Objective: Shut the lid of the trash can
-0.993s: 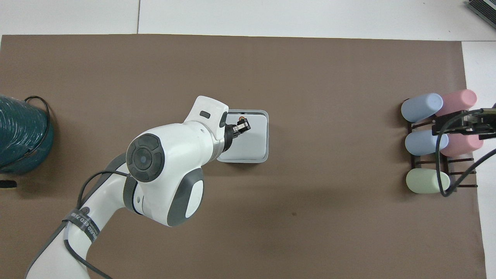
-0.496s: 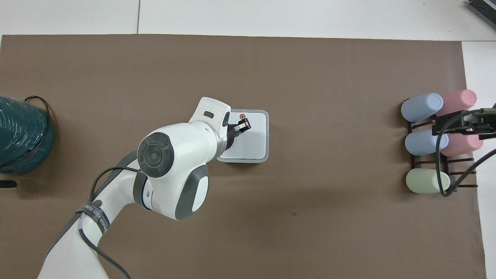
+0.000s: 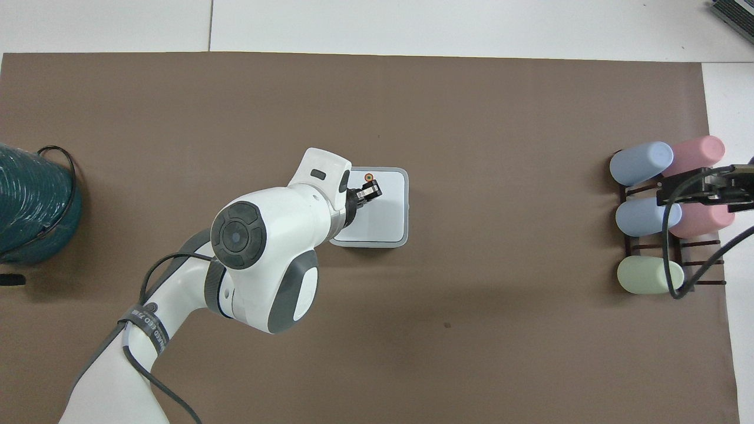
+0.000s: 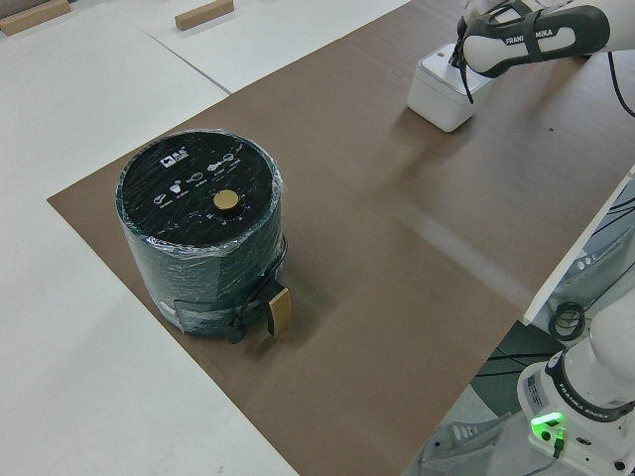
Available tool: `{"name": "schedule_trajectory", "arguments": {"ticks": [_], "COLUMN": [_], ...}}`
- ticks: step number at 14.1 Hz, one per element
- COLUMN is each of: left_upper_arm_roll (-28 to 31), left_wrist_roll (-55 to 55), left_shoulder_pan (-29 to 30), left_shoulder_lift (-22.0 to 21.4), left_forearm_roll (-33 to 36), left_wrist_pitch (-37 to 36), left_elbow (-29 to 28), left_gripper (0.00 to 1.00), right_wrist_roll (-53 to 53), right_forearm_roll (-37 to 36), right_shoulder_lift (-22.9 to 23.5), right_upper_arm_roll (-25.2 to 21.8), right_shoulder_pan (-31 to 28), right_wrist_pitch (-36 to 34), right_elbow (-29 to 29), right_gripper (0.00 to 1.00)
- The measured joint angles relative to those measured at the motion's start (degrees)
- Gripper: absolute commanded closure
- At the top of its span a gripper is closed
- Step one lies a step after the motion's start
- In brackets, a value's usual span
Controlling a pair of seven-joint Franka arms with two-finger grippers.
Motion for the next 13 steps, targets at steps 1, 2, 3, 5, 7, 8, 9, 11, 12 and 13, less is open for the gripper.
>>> {"name": "schedule_trajectory", "arguments": {"ticks": [1,2,3,5,7,8,9,11,12,13], "left_upper_arm_roll": [0.0,0.0,0.0,0.0,0.0,0.0,0.0,0.1,0.3,0.4], "left_wrist_roll": [0.0,0.0,0.0,0.0,0.0,0.0,0.0,0.0,0.0,0.0], "left_shoulder_pan": [0.0,0.0,0.0,0.0,0.0,0.0,0.0,0.1,0.3,1.2], "left_shoulder_lift": [0.2,0.2,0.2,0.2,0.3,0.5,0.8,1.4,1.6,1.6], "left_forearm_roll": [0.0,0.0,0.0,0.0,0.0,0.0,0.0,0.0,0.0,0.0], "left_wrist_pitch": [0.2,0.3,0.3,0.3,0.3,0.3,0.2,-1.5,-4.2,-8.3], "left_elbow": [0.0,0.0,0.0,0.1,0.4,0.7,1.1,2.7,4.1,6.1], "left_gripper": [1.00,1.00,1.00,1.00,1.00,1.00,1.00,1.00,1.00,1.00], "right_wrist_roll": [0.0,0.0,0.0,0.0,0.0,0.0,0.0,0.0,0.0,0.0], "right_forearm_roll": [0.0,0.0,0.0,0.0,0.0,0.0,0.0,0.0,0.0,0.0], "right_shoulder_lift": [0.0,0.0,0.0,0.0,0.0,0.0,0.0,0.0,0.0,0.0], "right_upper_arm_roll": [0.0,0.0,0.0,0.0,0.0,0.0,0.0,0.0,0.0,0.0], "right_shoulder_pan": [0.0,0.0,0.0,0.0,0.0,0.0,0.0,0.0,0.0,0.0], "right_wrist_pitch": [0.0,0.0,0.0,0.0,0.0,0.0,0.0,0.0,0.0,0.0], "right_elbow": [0.0,0.0,0.0,0.0,0.0,0.0,0.0,0.0,0.0,0.0], "right_gripper": [0.00,0.00,0.00,0.00,0.00,0.00,0.00,0.00,0.00,0.00]}}
